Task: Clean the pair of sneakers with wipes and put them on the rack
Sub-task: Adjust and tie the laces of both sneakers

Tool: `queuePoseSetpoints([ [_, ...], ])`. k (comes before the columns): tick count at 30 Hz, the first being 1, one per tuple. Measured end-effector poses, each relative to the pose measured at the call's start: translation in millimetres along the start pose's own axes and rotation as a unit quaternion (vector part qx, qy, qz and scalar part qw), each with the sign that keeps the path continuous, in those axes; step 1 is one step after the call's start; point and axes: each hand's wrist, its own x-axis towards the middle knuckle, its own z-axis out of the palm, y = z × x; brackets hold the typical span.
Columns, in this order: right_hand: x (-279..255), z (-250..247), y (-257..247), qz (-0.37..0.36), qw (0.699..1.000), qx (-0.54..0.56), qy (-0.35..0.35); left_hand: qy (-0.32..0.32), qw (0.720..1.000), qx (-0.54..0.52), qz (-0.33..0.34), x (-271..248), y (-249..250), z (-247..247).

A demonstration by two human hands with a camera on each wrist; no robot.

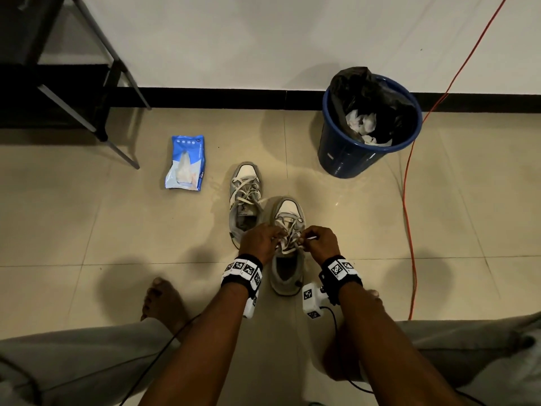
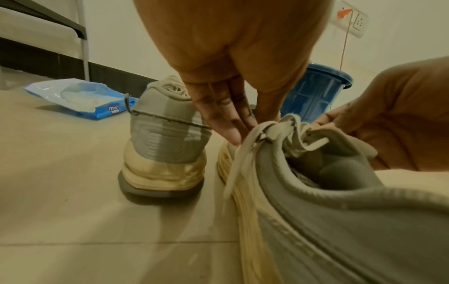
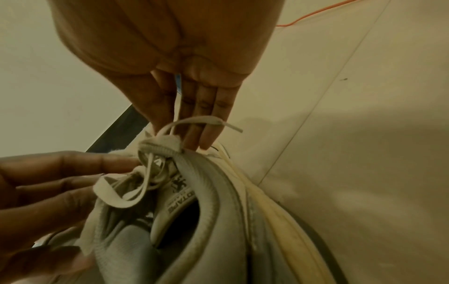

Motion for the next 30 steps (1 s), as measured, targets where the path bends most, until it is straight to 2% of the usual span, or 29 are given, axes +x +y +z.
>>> queuePoseSetpoints([
  [4,-2.4,1.6,-1.7,0.021,0.997,0.073,0.024,0.021,1.000,-0.004,0.006,1.0,-2.5,2.2],
  [9,-7.2,-0.5,-6.3,0.052,0.987,0.149,-0.015,0.000,0.999,0.029,0.018,5.7,3.3,6.8],
  [13,-4.1,2.0,-0.4,0.041,0.985,0.164,-0.027,-0.013,1.000,0.017,-0.005,3.0,-3.2,9.6],
  [17,-6.4,3.0,1.7,0.007,0.991,0.133,-0.014,-0.008,1.000,-0.023,0.001,-0.1,-3.1,4.6],
  [20,-3.0,-0.7,1.1,-0.034,0.999,0.041,-0.006,-0.008,0.997,-0.073,0.008,-1.4,-6.6,2.0],
  [24,0.7,2.3,-2.3,-0.071,0.997,-0.019,0.008,0.001,0.998,-0.056,-0.007,-1.1,-8.7,4.9],
  [26,0.6,5.7,0.0,-0.072,0.997,0.002,0.022,0.017,0.999,-0.041,-0.019,0.2,-8.4,6.2],
  [30,-4.4,11.4,11.6,-0.014,0.990,0.102,0.092,0.004,0.999,-0.031,-0.023,-1.0,-5.8,8.6],
])
